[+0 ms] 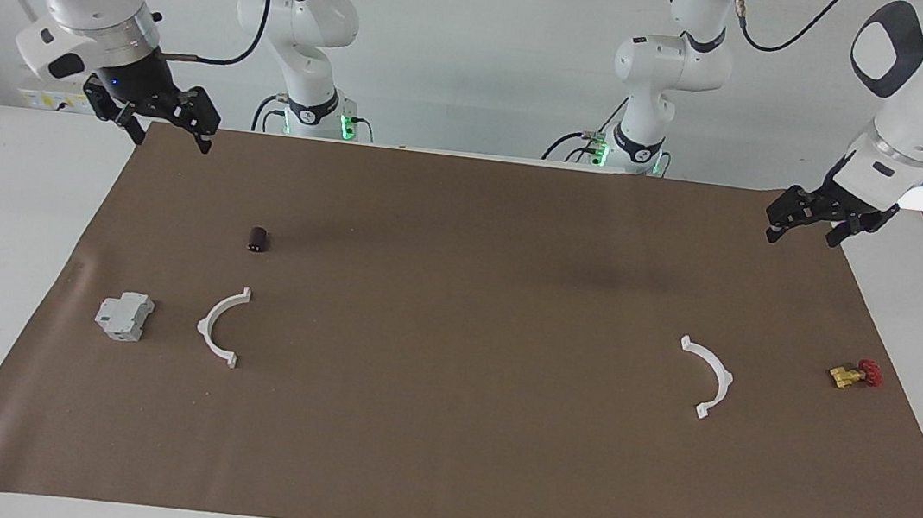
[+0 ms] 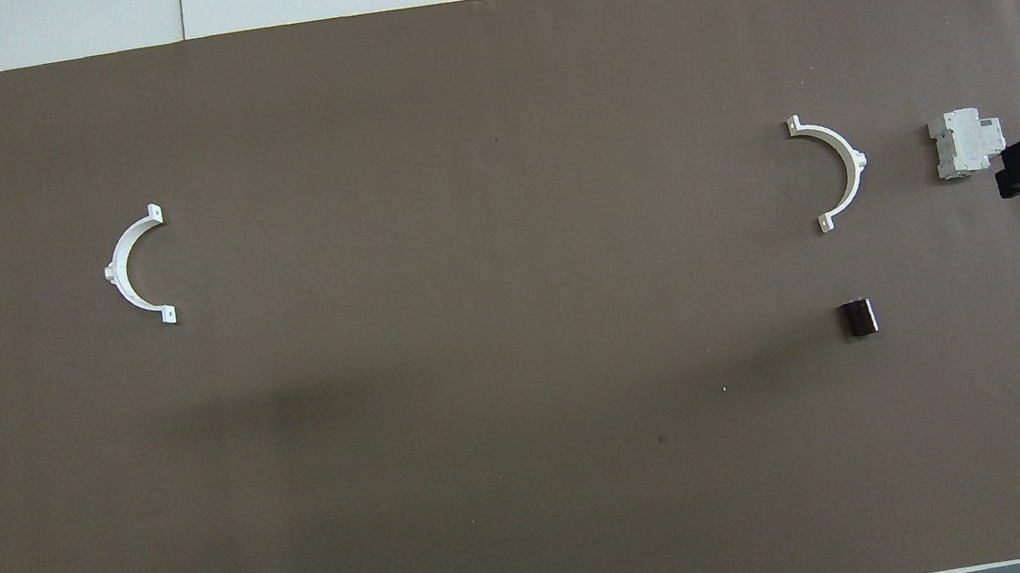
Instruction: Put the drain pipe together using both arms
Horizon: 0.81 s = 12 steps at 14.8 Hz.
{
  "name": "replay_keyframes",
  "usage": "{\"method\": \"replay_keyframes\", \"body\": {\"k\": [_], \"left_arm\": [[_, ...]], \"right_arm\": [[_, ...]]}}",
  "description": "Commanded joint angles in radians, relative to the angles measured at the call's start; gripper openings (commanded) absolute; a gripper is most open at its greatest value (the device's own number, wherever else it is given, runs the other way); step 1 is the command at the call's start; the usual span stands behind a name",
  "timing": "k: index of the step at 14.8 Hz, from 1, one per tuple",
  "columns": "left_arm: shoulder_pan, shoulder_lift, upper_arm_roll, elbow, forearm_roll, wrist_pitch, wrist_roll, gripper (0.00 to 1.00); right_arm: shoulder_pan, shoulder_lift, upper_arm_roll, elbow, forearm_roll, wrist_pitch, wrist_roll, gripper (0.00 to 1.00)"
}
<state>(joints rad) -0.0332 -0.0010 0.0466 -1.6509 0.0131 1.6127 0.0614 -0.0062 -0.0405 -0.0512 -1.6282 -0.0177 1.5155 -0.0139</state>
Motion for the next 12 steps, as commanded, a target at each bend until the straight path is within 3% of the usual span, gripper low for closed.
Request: {"method": "replay_keyframes", "body": {"k": [1,6,10,12], "left_arm": [[-0.001,-0.021,-0.001,-0.017,0.018,0.006,0.000,1.00],[-0.001,-0.021,-0.001,-0.018,0.018,0.006,0.000,1.00],[-0.001,-0.021,-0.001,-0.017,0.018,0.006,0.000,1.00],[-0.001,-0.021,-0.001,-0.017,0.018,0.006,0.000,1.00]], "right_arm": [[-0.009,-0.002,0.005,0.001,0.007,0.008,0.009,1.00],[-0.006,-0.019,0.008,-0.028,0.008,0.009,0.011,1.00],[0.005,-0.022,0.013,-0.113,0.010,0.194,-0.004,1.00],[0.006,0.023,0.021,-0.137,0.010,0.277,-0.006,1.00]]}}
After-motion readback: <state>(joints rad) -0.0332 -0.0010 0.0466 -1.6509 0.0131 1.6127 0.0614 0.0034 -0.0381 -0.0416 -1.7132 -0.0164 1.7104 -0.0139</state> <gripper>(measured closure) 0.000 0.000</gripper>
